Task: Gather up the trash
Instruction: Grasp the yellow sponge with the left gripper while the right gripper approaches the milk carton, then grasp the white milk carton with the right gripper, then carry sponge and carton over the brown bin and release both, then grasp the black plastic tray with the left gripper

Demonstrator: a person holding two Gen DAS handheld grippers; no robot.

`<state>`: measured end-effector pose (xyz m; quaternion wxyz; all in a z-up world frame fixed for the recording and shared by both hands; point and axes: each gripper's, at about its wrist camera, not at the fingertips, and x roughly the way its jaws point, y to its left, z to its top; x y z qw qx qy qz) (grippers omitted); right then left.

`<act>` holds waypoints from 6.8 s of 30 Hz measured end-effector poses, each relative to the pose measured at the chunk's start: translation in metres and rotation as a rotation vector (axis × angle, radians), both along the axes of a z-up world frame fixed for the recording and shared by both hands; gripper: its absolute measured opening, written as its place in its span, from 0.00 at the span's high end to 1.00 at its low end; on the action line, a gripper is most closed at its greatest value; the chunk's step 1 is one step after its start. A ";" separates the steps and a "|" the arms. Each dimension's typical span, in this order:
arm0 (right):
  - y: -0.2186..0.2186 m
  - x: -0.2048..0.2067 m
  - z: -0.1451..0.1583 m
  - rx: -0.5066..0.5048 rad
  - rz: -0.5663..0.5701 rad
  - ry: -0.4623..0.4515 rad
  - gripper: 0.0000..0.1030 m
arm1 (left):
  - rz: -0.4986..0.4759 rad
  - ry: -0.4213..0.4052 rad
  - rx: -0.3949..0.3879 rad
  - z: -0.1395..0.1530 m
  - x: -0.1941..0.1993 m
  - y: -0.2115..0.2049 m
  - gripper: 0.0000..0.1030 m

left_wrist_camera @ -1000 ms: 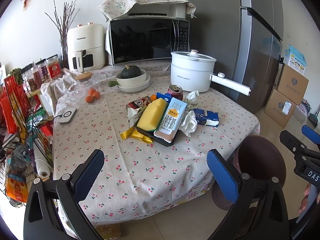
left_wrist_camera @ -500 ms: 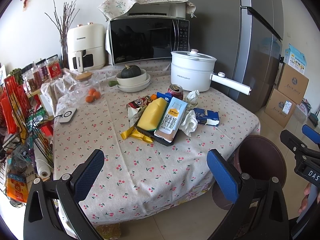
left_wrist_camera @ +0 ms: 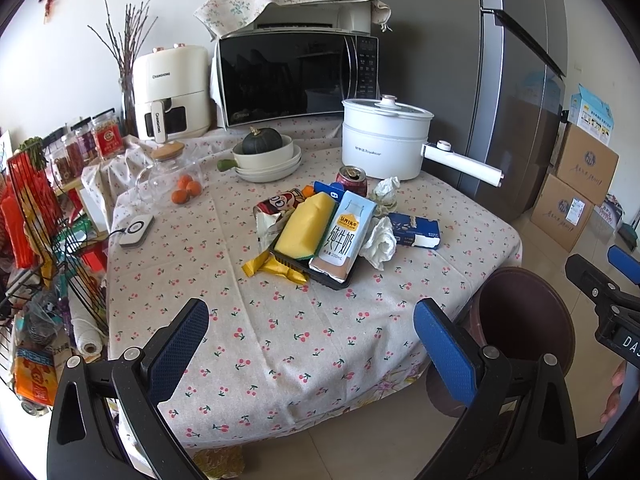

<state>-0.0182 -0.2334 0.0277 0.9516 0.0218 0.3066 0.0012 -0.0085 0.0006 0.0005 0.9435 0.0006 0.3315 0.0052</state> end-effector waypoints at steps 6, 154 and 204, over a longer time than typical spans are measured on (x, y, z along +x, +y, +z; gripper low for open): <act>0.000 0.011 0.008 -0.004 0.026 0.028 0.00 | -0.033 0.106 -0.044 -0.005 0.016 0.011 0.00; -0.187 0.051 -0.101 0.192 -0.146 0.493 0.46 | -0.585 0.318 0.056 -0.094 0.103 -0.197 0.12; -0.026 0.132 -0.058 0.071 0.070 0.414 0.10 | -0.051 0.345 -0.132 -0.072 0.176 0.037 0.04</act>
